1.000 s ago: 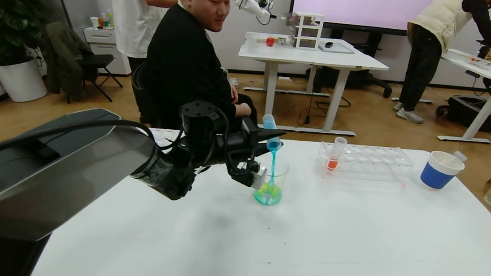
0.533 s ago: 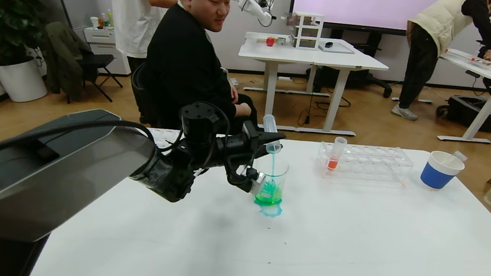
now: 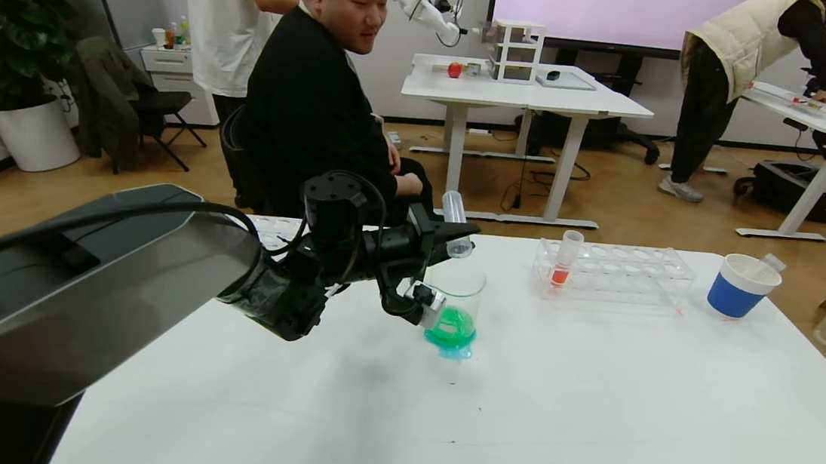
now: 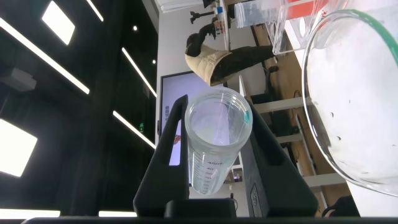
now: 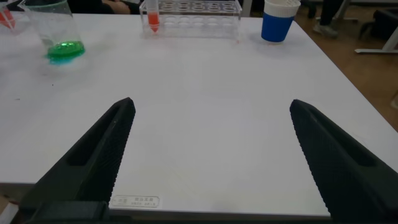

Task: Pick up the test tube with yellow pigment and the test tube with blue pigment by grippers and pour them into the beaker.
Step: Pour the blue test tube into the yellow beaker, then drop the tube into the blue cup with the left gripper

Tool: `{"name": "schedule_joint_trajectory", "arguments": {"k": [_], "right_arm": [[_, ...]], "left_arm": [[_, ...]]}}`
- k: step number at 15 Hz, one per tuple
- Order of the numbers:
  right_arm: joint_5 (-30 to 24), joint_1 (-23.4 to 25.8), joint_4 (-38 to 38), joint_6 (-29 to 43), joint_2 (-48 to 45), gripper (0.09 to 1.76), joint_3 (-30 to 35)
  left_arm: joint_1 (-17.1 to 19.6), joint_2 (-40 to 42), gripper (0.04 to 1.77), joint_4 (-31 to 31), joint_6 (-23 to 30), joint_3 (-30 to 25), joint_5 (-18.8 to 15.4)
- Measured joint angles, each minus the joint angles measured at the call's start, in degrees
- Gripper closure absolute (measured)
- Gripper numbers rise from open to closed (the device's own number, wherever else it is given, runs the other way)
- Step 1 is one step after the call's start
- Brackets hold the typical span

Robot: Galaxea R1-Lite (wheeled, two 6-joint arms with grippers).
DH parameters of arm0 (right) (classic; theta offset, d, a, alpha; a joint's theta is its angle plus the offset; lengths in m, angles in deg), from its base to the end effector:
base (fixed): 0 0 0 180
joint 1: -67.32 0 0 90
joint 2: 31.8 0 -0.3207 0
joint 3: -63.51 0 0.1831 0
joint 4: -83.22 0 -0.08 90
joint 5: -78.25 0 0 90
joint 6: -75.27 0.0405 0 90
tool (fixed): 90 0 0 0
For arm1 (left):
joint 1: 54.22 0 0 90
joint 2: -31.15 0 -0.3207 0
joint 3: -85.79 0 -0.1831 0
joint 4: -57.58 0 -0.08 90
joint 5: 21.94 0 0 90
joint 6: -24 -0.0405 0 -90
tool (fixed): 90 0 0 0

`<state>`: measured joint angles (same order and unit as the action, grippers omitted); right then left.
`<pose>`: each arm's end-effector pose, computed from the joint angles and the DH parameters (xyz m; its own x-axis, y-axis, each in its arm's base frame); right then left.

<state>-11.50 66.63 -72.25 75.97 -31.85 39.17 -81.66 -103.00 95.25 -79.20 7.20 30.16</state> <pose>-0.0334 -0.0006 0.0750 1.0000 0.0077 -0.0024 -0.0076 0.9999 0.0122 0.4225 -0.2474 0.1407 0.4146 -0.9075 0.0678 -0.2813 -0.0570 0.9579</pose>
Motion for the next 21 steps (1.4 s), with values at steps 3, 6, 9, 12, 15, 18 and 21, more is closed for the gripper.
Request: {"name": "schedule_joint_trajectory", "arguments": {"k": [3,6,9,12,15,18,21], "right_arm": [[0.0,0.0,0.0,0.0,0.0,0.11,0.0],[0.0,0.0,0.0,0.0,0.0,0.11,0.0],[0.0,0.0,0.0,0.0,0.0,0.11,0.0],[0.0,0.0,0.0,0.0,0.0,0.11,0.0],[0.0,0.0,0.0,0.0,0.0,0.11,0.0],[0.0,0.0,0.0,0.0,0.0,0.11,0.0],[0.0,0.0,0.0,0.0,0.0,0.11,0.0]], "left_arm": [[0.0,0.3,1.31,-0.3,2.5,0.9,1.2],[-0.1,2.2,1.31,1.1,20.6,2.6,8.6],[-0.3,5.1,1.31,4.6,44.0,2.8,23.5],[-0.9,7.6,1.31,5.3,62.5,2.0,40.9],[-2.7,9.6,1.31,-4.0,83.0,1.7,56.5],[-3.4,11.3,1.31,-15.8,99.6,2.6,63.6],[-2.8,12.3,1.31,-18.8,104.8,2.9,65.1]]}}
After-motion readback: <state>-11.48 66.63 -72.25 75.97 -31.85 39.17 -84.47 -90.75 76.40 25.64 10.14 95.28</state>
